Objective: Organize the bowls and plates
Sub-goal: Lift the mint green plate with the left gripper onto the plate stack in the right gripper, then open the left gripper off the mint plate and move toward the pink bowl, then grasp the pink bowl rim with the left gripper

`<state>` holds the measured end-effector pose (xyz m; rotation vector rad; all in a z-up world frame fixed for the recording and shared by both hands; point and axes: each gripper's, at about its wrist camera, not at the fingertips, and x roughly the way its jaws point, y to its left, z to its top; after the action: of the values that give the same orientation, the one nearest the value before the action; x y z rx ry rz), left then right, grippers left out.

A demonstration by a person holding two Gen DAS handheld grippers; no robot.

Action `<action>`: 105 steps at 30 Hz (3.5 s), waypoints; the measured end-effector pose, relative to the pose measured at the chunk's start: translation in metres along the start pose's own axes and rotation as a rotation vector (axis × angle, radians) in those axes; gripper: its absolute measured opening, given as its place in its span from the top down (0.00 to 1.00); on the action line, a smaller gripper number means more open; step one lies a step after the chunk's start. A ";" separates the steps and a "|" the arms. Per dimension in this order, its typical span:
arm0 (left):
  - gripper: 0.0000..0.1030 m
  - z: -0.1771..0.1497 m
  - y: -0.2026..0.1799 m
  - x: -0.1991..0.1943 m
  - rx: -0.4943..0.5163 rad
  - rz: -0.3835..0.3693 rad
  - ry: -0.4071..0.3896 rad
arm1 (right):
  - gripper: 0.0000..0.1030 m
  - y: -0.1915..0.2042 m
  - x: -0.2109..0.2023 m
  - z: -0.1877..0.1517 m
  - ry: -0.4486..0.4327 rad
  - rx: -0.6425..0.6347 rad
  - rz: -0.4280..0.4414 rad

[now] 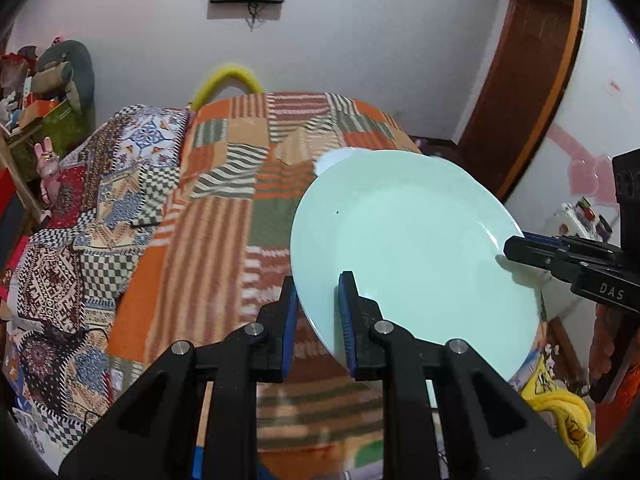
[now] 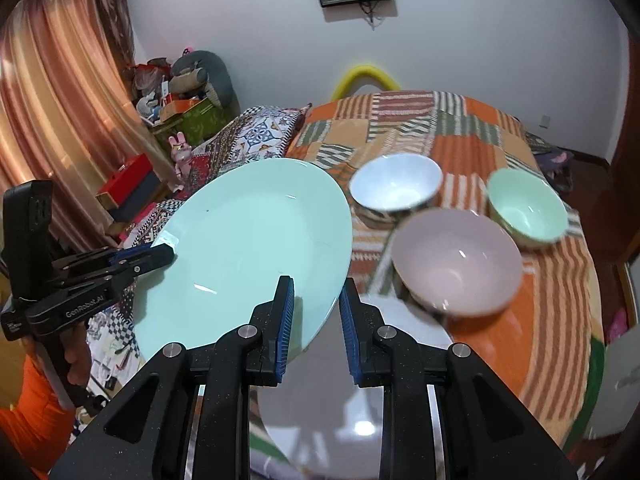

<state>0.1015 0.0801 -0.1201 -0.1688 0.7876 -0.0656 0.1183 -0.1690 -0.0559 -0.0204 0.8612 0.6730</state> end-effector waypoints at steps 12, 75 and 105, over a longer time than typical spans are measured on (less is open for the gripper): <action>0.80 -0.032 -0.046 0.030 0.061 -0.013 0.112 | 0.79 -0.032 -0.018 -0.054 0.019 0.104 -0.032; 0.76 -0.024 -0.062 0.080 0.119 0.002 0.181 | 0.66 -0.068 -0.023 -0.082 0.001 0.175 -0.249; 0.46 0.070 -0.098 0.191 0.100 -0.065 0.181 | 0.39 -0.141 0.020 -0.021 -0.057 0.272 -0.208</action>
<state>0.2861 -0.0306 -0.1882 -0.0942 0.9569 -0.1836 0.1913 -0.2765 -0.1184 0.1514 0.8756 0.3571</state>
